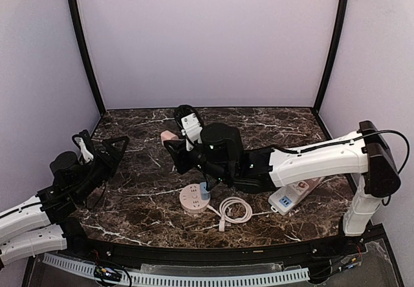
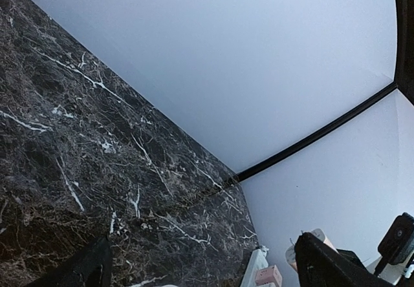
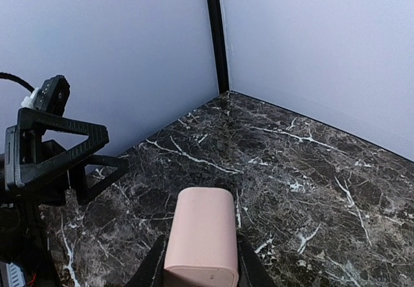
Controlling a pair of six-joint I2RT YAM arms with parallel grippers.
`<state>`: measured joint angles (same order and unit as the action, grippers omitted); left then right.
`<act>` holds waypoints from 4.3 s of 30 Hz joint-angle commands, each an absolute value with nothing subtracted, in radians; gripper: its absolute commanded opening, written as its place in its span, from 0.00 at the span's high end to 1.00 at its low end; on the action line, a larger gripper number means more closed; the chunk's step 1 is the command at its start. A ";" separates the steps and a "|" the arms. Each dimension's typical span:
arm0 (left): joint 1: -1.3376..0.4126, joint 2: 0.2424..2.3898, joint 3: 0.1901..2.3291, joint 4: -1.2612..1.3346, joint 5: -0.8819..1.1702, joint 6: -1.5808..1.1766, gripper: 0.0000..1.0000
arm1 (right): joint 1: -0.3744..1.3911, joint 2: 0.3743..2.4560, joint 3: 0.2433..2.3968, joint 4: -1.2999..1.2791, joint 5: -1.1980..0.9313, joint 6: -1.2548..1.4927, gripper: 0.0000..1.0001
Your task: Insert the plug
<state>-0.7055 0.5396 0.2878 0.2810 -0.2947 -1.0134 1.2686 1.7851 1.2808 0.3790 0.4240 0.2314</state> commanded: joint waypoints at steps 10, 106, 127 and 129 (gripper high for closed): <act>-0.709 0.493 0.266 0.234 -0.307 -0.781 0.01 | 1.231 1.698 1.445 -0.123 0.219 0.364 1.00; -0.710 0.411 0.073 0.429 -0.192 -0.828 0.01 | 1.080 2.424 2.268 -1.179 -0.163 0.752 1.00; -0.710 0.410 0.069 0.432 -0.189 -0.834 0.01 | 1.085 2.353 2.172 -1.353 0.036 0.727 1.00; -0.710 0.410 0.069 0.434 -0.188 -0.835 0.01 | 1.085 2.343 2.164 -1.371 0.047 0.716 1.00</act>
